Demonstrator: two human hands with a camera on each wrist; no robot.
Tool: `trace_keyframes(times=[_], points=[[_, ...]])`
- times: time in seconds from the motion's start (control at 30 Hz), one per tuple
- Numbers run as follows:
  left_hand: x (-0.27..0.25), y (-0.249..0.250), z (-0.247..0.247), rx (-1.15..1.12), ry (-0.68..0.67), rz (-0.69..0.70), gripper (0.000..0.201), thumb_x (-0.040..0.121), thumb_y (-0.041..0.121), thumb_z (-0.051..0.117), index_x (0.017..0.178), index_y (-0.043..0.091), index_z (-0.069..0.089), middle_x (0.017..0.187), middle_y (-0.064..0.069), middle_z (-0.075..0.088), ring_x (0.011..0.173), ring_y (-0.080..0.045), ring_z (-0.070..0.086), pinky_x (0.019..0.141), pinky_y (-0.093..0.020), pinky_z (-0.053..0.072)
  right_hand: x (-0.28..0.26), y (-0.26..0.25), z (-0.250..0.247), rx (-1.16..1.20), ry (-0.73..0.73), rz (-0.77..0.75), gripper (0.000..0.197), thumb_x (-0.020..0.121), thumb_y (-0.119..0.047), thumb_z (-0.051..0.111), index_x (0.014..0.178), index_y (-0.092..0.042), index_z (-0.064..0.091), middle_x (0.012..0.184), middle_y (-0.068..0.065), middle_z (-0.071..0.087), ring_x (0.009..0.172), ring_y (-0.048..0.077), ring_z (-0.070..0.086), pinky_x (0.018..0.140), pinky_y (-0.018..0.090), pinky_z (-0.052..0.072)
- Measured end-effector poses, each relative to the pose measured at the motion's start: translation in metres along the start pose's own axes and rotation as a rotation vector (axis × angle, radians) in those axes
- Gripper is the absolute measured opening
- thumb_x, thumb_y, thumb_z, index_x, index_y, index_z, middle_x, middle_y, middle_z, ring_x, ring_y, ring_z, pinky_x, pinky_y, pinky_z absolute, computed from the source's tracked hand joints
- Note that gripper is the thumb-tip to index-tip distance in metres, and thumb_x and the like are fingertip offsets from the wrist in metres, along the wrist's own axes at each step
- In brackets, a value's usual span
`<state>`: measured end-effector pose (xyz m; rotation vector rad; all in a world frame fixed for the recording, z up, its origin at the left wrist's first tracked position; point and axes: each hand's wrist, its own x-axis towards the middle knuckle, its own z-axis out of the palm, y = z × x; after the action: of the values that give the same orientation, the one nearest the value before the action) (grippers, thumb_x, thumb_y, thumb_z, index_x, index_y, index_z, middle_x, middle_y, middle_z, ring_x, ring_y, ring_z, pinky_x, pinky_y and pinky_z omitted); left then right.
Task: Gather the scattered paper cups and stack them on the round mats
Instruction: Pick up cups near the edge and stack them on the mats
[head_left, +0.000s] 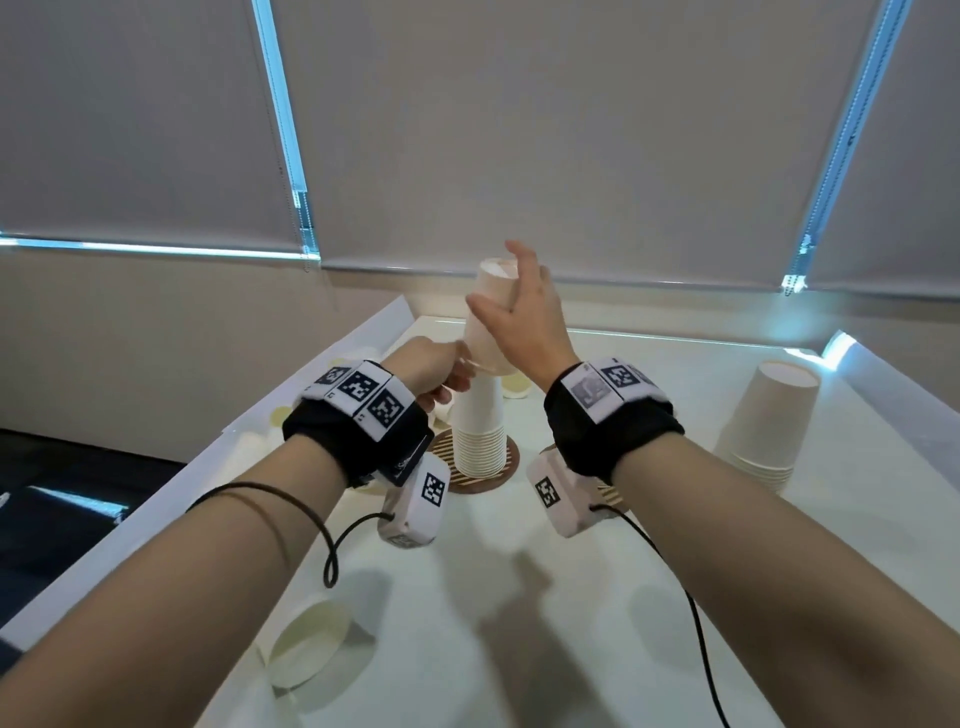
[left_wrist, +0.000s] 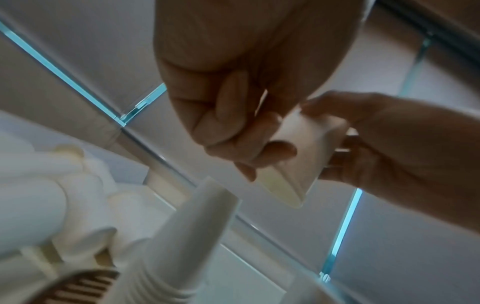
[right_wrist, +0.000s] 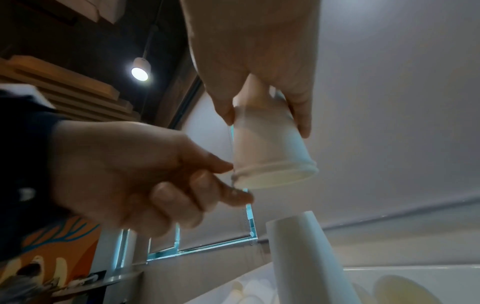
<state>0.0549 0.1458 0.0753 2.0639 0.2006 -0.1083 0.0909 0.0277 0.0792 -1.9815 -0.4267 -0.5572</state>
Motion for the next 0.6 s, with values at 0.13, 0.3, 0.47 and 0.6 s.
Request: trace_keyframes(times=[0.13, 0.3, 0.47, 0.6], points=[[-0.011, -0.016, -0.020, 0.456, -0.115, 0.085, 0.025, 0.094, 0.037, 0.051, 0.101, 0.017, 0.064, 0.075, 0.006, 0.065, 0.054, -0.011, 0.047, 0.048, -0.019, 0.034, 0.007, 0.015, 0.013, -0.119, -0.088, 0.022, 0.067, 0.087, -0.020, 0.064, 0.144, -0.017, 0.029, 0.134, 0.016, 0.037, 0.115, 0.030, 0.049, 0.094, 0.028, 0.038], [-0.031, -0.038, -0.038, 0.831, -0.396, 0.058, 0.020, 0.080, 0.043, 0.068, 0.092, 0.027, 0.070, 0.072, 0.013, 0.065, 0.058, -0.005, 0.054, 0.050, -0.017, 0.037, 0.006, 0.045, 0.034, -0.291, -0.354, 0.191, 0.061, 0.090, -0.026, 0.058, 0.143, -0.018, 0.030, 0.139, 0.018, 0.035, 0.125, 0.034, 0.043, 0.101, 0.034, 0.037], [-0.044, -0.058, -0.050, 1.061, -0.413, -0.068, 0.034, 0.068, 0.043, 0.080, 0.095, 0.025, 0.071, 0.051, 0.016, 0.059, 0.057, -0.004, 0.049, 0.055, -0.018, 0.038, -0.007, 0.053, 0.052, -0.582, -0.384, 0.212, 0.085, 0.085, -0.044, 0.061, 0.150, -0.021, 0.012, 0.151, 0.017, 0.020, 0.138, 0.039, 0.024, 0.112, 0.051, 0.025], [-0.055, -0.081, -0.059, 1.293, -0.457, -0.187, 0.053, 0.063, 0.050, 0.080, 0.097, 0.022, 0.050, 0.092, 0.005, 0.051, 0.082, -0.016, 0.046, 0.059, -0.021, 0.032, -0.042, 0.023, 0.056, -0.430, -0.182, -0.102, 0.065, 0.089, -0.031, 0.059, 0.144, -0.011, 0.030, 0.147, 0.014, 0.029, 0.137, 0.030, 0.027, 0.114, 0.040, 0.023]])
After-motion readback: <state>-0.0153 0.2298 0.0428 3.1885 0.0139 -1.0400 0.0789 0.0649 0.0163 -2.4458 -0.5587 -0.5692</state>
